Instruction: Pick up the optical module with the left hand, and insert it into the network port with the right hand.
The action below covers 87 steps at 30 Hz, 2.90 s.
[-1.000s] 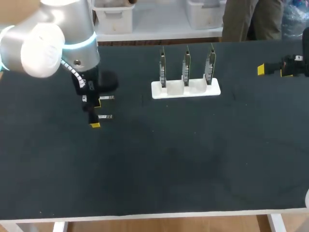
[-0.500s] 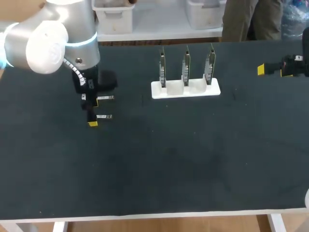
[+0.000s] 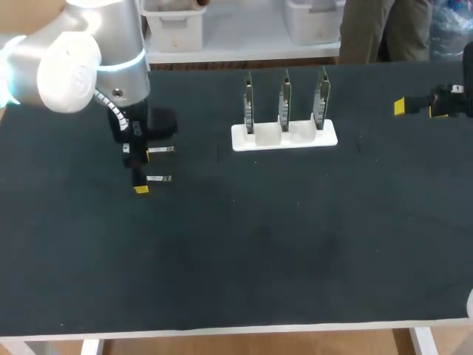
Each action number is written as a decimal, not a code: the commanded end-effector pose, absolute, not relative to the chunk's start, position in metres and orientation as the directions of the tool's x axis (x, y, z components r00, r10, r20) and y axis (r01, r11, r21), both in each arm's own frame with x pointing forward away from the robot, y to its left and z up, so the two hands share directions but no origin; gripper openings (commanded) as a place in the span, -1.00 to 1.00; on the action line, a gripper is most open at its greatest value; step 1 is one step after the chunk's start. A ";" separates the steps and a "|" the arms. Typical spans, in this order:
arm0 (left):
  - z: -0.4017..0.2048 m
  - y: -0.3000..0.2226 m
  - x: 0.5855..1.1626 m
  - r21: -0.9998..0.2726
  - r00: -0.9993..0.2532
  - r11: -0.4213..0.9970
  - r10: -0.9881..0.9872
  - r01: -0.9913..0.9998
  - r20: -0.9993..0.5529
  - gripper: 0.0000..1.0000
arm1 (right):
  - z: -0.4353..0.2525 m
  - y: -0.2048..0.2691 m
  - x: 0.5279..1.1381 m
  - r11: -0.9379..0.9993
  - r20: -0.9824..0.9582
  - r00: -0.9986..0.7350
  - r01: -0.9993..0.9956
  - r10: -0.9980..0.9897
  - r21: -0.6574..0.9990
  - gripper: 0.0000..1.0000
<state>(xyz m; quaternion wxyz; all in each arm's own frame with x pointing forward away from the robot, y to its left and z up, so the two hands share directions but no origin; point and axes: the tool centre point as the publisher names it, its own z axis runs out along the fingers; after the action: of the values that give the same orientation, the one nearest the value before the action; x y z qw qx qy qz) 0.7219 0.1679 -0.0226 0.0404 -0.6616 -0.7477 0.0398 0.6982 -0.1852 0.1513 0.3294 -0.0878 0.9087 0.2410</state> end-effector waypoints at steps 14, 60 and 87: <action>-0.031 0.163 0.720 -0.079 -0.128 0.130 0.991 0.988 0.033 -1.00 | 0.151 -0.185 0.698 0.869 -0.641 -0.767 -0.318 0.000 0.380 1.00; 0.034 0.152 0.725 -0.004 -0.092 0.101 0.893 0.995 -0.440 -1.00 | 0.151 -0.185 0.698 0.869 -0.641 -0.767 -0.318 0.000 0.380 1.00; 0.077 0.148 0.751 0.134 -0.001 0.084 0.849 0.987 -0.528 -1.00 | 0.151 -0.185 0.698 0.869 -0.641 -0.767 -0.318 0.000 0.380 1.00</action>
<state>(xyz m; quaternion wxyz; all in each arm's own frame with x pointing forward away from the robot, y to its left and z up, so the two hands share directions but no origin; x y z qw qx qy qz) 0.7545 0.1425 0.0678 -0.2395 -0.6604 -0.6980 0.1392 0.6982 -0.1852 0.1513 0.3294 -0.0878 0.9087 0.2410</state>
